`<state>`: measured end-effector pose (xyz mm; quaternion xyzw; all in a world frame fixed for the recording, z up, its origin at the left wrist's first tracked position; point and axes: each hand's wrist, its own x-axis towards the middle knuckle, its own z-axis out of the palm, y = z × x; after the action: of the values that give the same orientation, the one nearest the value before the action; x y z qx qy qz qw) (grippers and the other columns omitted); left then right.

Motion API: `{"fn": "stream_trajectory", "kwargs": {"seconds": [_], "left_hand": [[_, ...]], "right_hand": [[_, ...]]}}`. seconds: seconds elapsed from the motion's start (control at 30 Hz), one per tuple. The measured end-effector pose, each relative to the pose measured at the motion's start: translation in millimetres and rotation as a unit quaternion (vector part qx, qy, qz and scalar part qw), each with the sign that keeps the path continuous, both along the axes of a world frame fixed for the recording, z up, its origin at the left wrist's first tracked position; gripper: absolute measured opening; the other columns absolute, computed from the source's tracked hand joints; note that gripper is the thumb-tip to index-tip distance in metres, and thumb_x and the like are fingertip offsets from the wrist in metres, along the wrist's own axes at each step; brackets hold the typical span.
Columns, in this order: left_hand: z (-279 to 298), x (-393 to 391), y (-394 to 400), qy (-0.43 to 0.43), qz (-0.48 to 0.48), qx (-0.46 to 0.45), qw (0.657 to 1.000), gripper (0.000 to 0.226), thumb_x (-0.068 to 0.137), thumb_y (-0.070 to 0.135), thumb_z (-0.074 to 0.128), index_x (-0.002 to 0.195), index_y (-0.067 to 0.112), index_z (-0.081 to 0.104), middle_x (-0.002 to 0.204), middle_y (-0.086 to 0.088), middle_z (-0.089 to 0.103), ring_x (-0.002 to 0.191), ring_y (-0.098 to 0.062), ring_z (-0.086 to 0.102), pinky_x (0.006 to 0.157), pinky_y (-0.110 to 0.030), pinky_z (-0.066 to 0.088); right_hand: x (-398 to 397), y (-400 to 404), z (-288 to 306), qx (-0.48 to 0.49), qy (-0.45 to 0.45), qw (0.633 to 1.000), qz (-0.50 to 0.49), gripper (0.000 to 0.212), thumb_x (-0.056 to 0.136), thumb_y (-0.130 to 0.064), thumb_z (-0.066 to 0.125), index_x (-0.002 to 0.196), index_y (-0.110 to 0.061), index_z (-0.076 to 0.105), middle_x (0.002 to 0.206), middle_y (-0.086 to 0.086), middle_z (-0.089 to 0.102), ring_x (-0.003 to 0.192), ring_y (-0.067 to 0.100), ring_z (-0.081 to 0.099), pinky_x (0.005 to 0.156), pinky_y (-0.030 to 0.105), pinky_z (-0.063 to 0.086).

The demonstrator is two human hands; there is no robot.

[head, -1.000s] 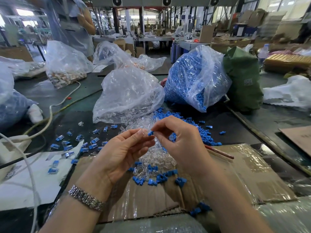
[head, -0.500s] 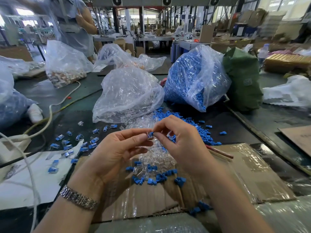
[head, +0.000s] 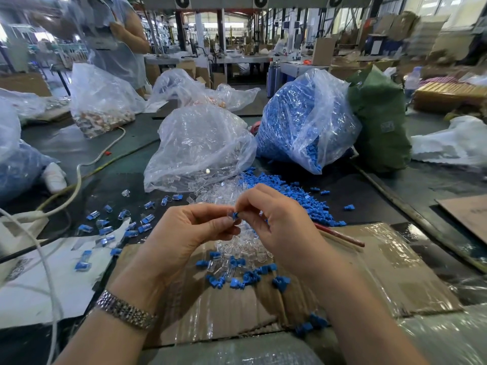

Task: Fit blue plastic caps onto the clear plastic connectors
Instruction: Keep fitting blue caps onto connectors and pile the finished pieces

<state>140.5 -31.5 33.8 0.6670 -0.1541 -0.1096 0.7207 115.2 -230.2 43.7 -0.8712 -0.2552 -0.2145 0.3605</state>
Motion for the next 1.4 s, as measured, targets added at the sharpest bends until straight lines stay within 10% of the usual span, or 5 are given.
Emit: {"fn": "stream_trajectory", "kwargs": {"seconds": [0.37,0.53,0.87,1.03,1.4], "left_hand": [[-5,3,1,-0.001,0.007,-0.007,1.000,0.025,0.084,0.019,0.075,0.108,0.020,0.079,0.108,-0.013,0.077,0.102,-0.028,0.074,0.082,-0.025,0.059],[-6,4,0,0.013,0.028,-0.049,0.998,0.026,0.081,0.018,0.077,0.107,0.016,0.079,0.109,-0.016,0.076,0.101,-0.030,0.074,0.080,-0.026,0.058],[-6,6,0,0.079,0.065,-0.110,0.989,0.023,0.077,0.010,0.075,0.100,0.012,0.080,0.110,-0.019,0.075,0.099,-0.029,0.074,0.079,-0.030,0.062],[-5,7,2,0.084,0.087,-0.168,0.978,0.023,0.076,0.008,0.075,0.098,0.010,0.080,0.111,-0.018,0.075,0.104,-0.028,0.074,0.077,-0.027,0.061],[-6,6,-2,0.031,0.065,-0.090,0.993,0.035,0.069,0.025,0.084,0.103,0.017,0.080,0.112,-0.012,0.076,0.112,-0.028,0.070,0.098,-0.041,0.053]], "right_hand": [[4,-17,5,0.056,0.111,0.986,-0.110,0.023,0.093,-0.042,0.067,0.112,-0.036,0.056,0.098,-0.017,0.062,0.092,-0.001,0.060,0.075,0.017,0.047],[13,-49,-5,-0.219,0.323,0.840,-0.377,0.064,0.084,-0.069,0.065,0.117,-0.016,0.054,0.131,0.012,0.050,0.126,0.034,0.043,0.103,0.050,0.040],[13,-46,-2,-0.205,0.275,0.880,-0.329,0.032,0.097,-0.039,0.051,0.079,-0.013,0.054,0.076,0.005,0.056,0.070,0.025,0.053,0.055,0.034,0.033],[1,-41,14,0.084,0.334,0.930,-0.131,0.028,0.097,-0.023,0.061,0.094,0.004,0.065,0.065,0.007,0.064,0.059,0.016,0.064,0.064,0.043,0.058],[-16,-13,21,0.079,0.444,0.891,0.051,0.038,0.101,-0.029,0.059,0.106,0.009,0.057,0.089,0.015,0.070,0.092,0.034,0.073,0.089,0.056,0.058]]}}
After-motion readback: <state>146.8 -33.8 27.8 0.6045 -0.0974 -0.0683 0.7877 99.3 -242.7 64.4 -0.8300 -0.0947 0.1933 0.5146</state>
